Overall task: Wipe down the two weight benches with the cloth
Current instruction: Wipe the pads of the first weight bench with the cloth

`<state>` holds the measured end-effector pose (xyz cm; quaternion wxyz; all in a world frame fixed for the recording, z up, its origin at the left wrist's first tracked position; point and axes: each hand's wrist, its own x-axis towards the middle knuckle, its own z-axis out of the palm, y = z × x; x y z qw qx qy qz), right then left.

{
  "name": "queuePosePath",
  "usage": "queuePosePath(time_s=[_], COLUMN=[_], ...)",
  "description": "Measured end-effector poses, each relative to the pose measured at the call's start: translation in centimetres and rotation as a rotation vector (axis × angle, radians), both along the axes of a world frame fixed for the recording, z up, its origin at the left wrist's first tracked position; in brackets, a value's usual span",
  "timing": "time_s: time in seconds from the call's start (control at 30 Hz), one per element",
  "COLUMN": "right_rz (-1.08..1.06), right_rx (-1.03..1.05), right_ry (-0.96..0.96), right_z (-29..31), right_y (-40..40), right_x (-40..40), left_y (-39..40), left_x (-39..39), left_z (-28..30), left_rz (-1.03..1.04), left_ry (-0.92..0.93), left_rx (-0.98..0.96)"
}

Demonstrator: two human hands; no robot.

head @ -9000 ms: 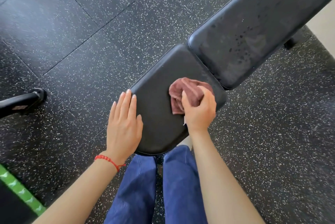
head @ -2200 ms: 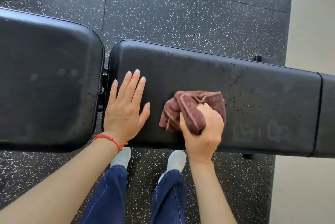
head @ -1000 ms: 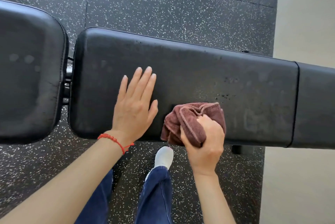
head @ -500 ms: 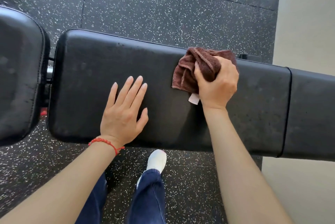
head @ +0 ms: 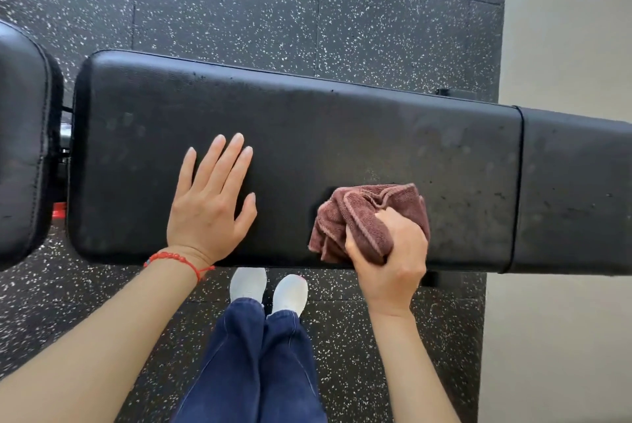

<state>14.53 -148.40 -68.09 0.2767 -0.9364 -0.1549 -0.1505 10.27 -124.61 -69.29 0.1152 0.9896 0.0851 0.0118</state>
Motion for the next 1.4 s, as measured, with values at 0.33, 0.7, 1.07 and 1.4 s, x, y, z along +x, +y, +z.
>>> queuePosePath(time_s=[0.33,0.7,1.07,1.4], right_rz=[-0.083,-0.073,0.045,0.115], right_rx=[-0.079,-0.034,-0.009,-0.014], right_ry=[-0.025,-0.075,0.000,-0.044], right_z=[0.1,0.3,0.0,-0.3], right_y=[1.3,1.8,-3.7,-8.0], right_x=[2.3,15.3,8.8,4.1], left_y=[-4.0,-11.5,-11.6,-12.8], left_x=[1.6,6.2,6.1,6.6], left_z=[2.6,1.1,0.3,1.4], left_rz=[0.220,0.065,0.059,0.157], left_ry=[0.043,0.063,0.041,0.013], left_rx=[-0.140,-0.084,-0.020,-0.073])
